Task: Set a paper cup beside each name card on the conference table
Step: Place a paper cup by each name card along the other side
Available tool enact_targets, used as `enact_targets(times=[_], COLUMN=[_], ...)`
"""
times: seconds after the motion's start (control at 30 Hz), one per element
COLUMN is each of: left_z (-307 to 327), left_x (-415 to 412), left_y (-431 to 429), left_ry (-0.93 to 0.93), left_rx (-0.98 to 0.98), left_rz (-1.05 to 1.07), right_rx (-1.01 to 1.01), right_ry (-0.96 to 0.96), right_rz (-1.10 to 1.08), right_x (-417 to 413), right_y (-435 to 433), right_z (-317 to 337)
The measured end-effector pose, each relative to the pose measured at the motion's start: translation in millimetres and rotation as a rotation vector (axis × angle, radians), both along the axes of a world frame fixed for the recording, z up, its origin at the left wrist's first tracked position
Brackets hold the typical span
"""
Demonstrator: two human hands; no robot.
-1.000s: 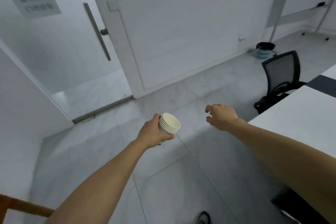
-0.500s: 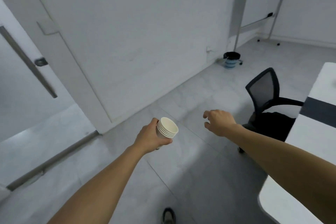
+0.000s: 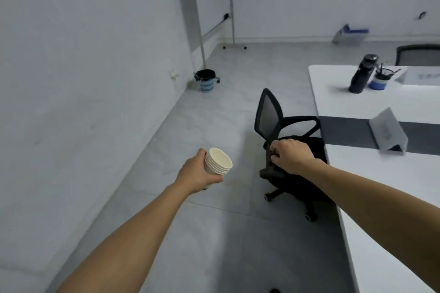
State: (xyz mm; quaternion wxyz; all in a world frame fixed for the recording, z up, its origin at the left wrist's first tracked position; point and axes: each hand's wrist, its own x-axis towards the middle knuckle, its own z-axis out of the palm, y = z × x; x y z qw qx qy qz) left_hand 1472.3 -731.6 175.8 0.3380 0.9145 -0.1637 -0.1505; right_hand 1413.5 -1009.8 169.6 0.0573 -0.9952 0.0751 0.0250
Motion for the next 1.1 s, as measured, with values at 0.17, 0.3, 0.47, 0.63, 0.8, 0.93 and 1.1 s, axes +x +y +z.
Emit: enact_targets(times=[0.17, 0.3, 0.47, 0.63, 0.8, 0.93, 1.1], left_z=[-26, -26, -24, -26, -27, -19, -13], left_x=[66, 138, 204, 253, 302, 344, 365], left_y=[-84, -166, -246, -320, -392, -458, -534], left_ry=[0.026, 0.028, -0.009, -0.014, -0.008, -0.017, -0.041], left_rx=[0.008, 0.037, 0.042, 0.055, 0.016, -0.016, -0.011], left_rz=[-0.167, -0.266, -0.371, -0.513, -0.668, -0.788, -0.967], right_rx=[-0.003, 0.059, 0.175, 0.439, 0.724, 0.84, 0.895], right_ry=[0.015, 0.017, -0.06, -0.105, -0.163, -0.164, -0.272], right_rz=[-0.153, -0.268, -0.375, -0.462, -0.579, -0.717, -0.942], right_x=[34, 82, 136, 181, 223, 255, 258], right_y=[-74, -144, -208, -249, -286, -322, -365], right_z=[-13, -20, -13, -8, -2, 3, 0])
